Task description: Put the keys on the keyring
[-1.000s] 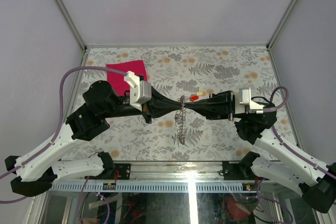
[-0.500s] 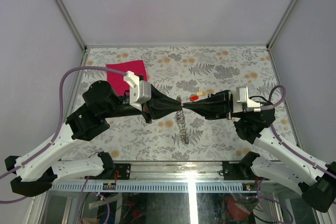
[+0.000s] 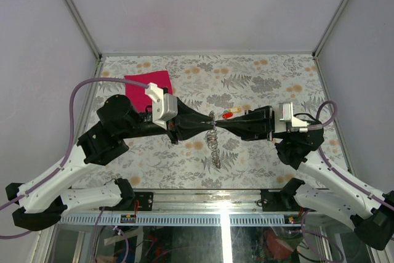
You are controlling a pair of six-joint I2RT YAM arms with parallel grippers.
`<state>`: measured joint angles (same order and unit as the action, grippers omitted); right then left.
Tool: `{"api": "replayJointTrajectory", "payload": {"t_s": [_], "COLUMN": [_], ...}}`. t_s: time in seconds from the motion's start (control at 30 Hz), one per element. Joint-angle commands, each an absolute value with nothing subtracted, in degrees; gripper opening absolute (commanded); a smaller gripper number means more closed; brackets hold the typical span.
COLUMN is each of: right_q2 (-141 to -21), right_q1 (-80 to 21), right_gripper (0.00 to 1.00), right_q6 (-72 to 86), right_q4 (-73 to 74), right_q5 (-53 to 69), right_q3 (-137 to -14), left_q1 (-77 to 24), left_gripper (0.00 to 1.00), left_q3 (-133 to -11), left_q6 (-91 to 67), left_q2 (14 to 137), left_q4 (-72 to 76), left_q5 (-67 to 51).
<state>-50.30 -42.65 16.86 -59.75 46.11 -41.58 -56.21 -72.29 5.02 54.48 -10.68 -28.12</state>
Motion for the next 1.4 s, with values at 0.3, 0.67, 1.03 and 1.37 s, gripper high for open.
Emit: {"api": "replayJointTrajectory", "payload": {"t_s": [0.3,0.67,1.03,1.37], "right_q2": [-48.73,-48.61,-47.66,-40.78], "right_q1": [-42.88,-42.89,-42.89,-42.89], "right_gripper": [0.0,0.0,0.04,0.4], "right_q6": [16.88,17.45,14.97,1.25], "right_q4": [-64.43,-65.29,-61.82,-38.77], "right_q5": [44.46,44.64,44.2,36.18], "right_q3": [-43.92,-43.77,-43.63,-46.91], "left_q1": [-56.44,-56.46,-56.45,-56.43], "left_gripper": [0.21,0.18,0.0,0.0], "left_q3": [-72.84,-73.01,-73.37,-72.83], "left_q6": [5.77,5.81,5.82,6.81], "left_q2": [54.89,55.83,55.75,55.01], "left_q4": [-8.61,-8.79,-9.03,-9.2], "left_q5": [-27.77,-27.58,-25.22,-22.76]}}
